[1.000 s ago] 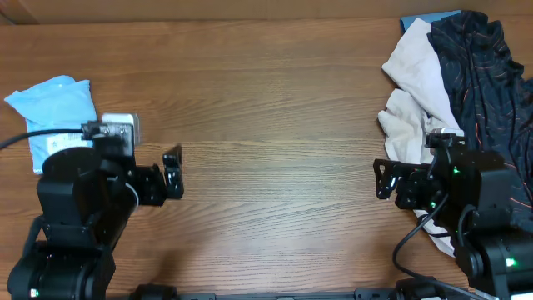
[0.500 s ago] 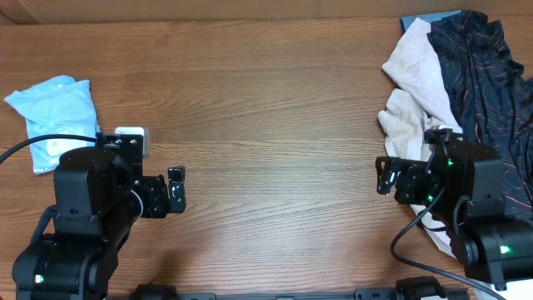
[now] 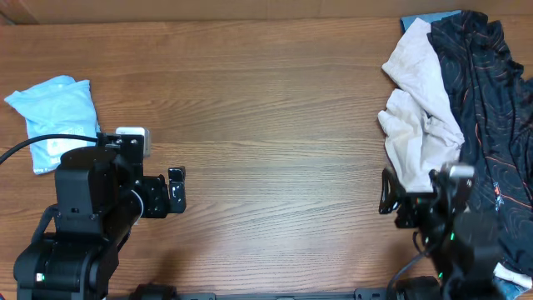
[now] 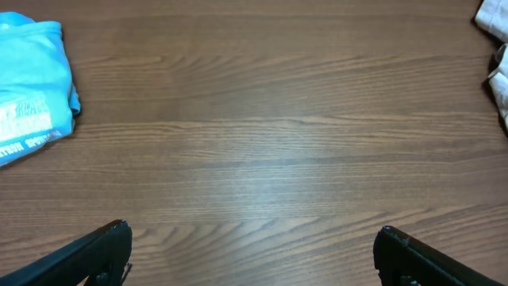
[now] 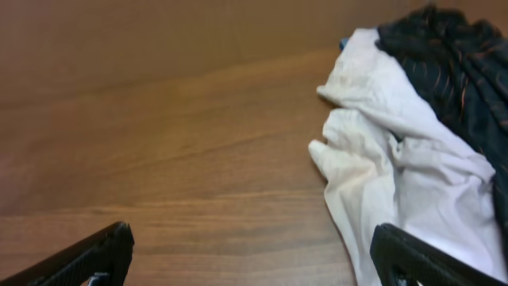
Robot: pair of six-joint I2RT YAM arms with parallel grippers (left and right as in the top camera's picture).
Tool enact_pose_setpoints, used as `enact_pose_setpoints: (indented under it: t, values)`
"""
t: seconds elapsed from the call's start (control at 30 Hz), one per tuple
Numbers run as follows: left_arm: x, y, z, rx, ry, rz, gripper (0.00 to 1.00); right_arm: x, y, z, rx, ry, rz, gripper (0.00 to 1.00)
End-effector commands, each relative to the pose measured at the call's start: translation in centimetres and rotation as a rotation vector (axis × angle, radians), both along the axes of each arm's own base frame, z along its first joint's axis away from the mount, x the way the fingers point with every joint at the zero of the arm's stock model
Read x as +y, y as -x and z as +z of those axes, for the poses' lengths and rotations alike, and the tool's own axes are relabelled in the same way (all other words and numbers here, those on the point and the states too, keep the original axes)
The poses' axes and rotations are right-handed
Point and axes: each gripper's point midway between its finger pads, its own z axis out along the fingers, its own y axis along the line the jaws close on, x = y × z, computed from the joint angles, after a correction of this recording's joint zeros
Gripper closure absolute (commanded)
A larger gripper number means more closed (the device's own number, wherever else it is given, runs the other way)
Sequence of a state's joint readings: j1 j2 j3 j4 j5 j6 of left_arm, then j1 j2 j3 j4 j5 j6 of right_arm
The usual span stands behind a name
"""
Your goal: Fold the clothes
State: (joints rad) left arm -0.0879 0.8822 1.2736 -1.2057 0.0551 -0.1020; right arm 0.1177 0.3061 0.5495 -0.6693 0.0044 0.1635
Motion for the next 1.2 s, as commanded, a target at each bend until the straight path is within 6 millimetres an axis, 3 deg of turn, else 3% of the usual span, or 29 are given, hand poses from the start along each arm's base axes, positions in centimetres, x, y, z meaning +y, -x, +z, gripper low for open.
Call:
enact_pose_setpoints:
  t: [0.0,0.17,0.4,0.47,1.17]
  values:
    - [0.1,0.0,-0.1,0.002,0.0,0.011,0.0,-0.3,0.3,-1.9,-0.068,0.002,-0.009,0.0]
    - [0.1,0.0,-0.1,0.002,-0.001,0.011,0.0,-0.2,-0.3,-2.4,-0.232,-0.013,-0.009,0.0]
    - [0.1,0.0,-0.1,0.002,0.0,0.011,0.0,0.0,-2.6,-4.1,-0.398,0.0,-0.007,0.0]
    - [0.1,0.0,-0.1,0.002,0.0,0.011,0.0,-0.3,-2.6,-5.1,-0.352,0.013,-0.017,0.0]
    - [0.1,0.0,-0.1,0.002,0.0,0.011,0.0,-0.1,-2.6,-5.1,-0.352,0.012,-0.006,0.0]
